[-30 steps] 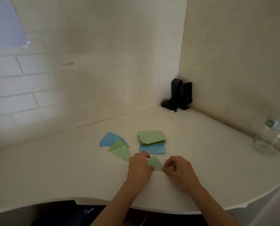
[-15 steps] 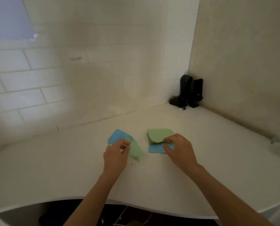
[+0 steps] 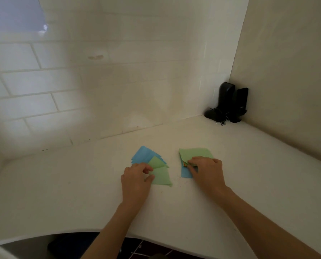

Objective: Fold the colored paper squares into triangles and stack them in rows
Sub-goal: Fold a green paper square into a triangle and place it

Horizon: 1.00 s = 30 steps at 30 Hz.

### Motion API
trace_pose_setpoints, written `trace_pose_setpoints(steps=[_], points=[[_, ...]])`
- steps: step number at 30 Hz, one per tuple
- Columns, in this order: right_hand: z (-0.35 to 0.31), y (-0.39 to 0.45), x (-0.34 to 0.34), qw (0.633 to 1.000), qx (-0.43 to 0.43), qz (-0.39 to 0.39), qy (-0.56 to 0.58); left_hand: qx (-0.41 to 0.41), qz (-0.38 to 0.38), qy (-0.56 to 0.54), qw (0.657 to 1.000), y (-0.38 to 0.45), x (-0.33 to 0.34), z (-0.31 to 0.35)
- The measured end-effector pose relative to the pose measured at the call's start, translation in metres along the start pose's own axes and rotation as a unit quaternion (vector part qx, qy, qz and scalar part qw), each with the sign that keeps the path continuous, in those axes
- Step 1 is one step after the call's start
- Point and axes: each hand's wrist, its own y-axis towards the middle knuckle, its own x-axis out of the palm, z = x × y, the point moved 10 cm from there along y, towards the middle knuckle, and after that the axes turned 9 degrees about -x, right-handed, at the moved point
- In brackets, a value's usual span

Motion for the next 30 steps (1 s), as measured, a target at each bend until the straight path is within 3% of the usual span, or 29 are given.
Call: trace_pose_setpoints(steps=[11, 20, 25, 30], points=[[0.001, 0.001, -0.016, 0.999, 0.022, 0.040, 0.013, 0.028, 0.020, -0.006, 0.999, -0.003, -0.004, 0.014], [0.007, -0.024, -0.078, 0.991, -0.031, 0.132, 0.022, 0.167, -0.013, -0.074, 0.983, -0.039, 0.008, 0.084], [0.001, -0.063, -0.099, 0.988, -0.075, 0.132, -0.012, 0.259, -0.058, -0.091, 0.960, -0.076, 0.028, 0.123], [0.006, -0.101, -0.093, 0.990, -0.092, 0.109, -0.016, 0.296, -0.105, -0.066, 0.947, -0.107, 0.054, 0.131]])
